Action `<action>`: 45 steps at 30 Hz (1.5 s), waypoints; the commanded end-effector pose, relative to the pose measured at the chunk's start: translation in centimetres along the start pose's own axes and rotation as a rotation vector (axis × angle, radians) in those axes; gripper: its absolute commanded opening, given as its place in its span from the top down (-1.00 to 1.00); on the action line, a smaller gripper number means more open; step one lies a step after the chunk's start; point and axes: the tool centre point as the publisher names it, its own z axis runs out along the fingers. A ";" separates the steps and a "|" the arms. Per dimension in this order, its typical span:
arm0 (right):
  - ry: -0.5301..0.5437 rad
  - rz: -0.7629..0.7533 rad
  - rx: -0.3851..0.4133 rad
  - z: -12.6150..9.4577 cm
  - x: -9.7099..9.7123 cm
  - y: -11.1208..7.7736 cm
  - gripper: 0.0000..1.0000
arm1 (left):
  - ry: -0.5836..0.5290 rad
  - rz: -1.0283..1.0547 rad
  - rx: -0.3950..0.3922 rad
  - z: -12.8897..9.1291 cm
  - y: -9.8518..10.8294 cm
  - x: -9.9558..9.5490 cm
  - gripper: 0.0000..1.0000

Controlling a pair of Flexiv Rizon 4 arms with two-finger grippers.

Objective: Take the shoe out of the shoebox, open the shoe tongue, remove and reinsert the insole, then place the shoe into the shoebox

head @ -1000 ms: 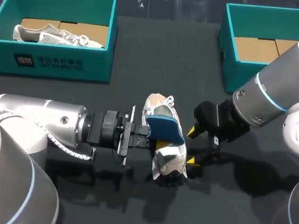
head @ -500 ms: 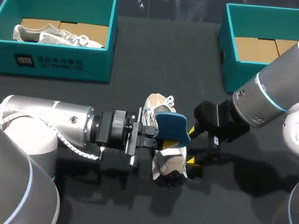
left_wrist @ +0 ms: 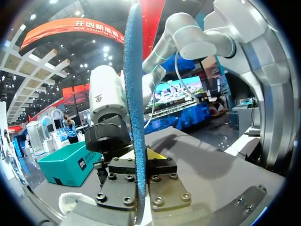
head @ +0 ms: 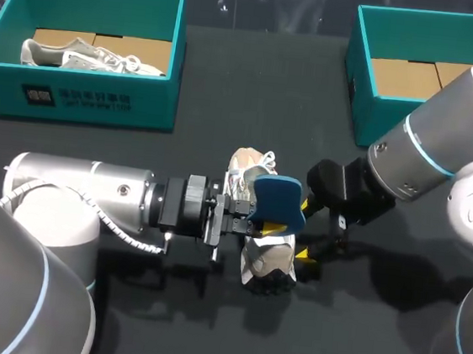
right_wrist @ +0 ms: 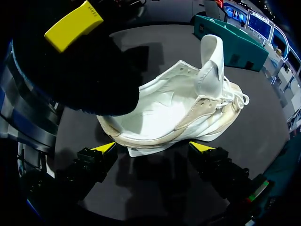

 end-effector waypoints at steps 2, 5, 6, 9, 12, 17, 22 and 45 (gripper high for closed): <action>-0.002 0.000 0.002 0.1 0.1 0.0 -1.00 | 0.000 0.001 0.000 1.0 0.7 -0.2 1.00; -0.002 0.000 0.002 0.1 0.1 0.0 -1.00 | 0.000 0.002 0.004 1.0 1.1 -0.2 1.00; -0.002 0.000 0.002 0.1 0.1 0.0 -1.00 | -0.001 0.002 0.006 1.1 1.2 -0.3 1.00; -0.002 0.000 0.002 0.1 0.1 0.0 -1.00 | -0.002 0.001 0.017 1.2 1.3 -0.4 1.00; -0.002 0.000 0.002 0.1 0.1 0.0 -1.00 | 0.002 0.018 0.026 1.3 1.5 -0.6 1.00; -0.002 0.000 0.002 0.1 0.1 0.0 -1.00 | 0.002 0.027 0.036 1.1 2.0 -0.7 1.00; -0.002 0.000 0.002 0.1 0.1 0.0 -1.00 | -0.008 0.029 0.043 0.7 2.4 -1.0 1.00; -0.002 0.000 0.002 0.1 0.1 0.0 -1.00 | -0.039 0.063 0.057 0.1 5.2 -1.7 1.00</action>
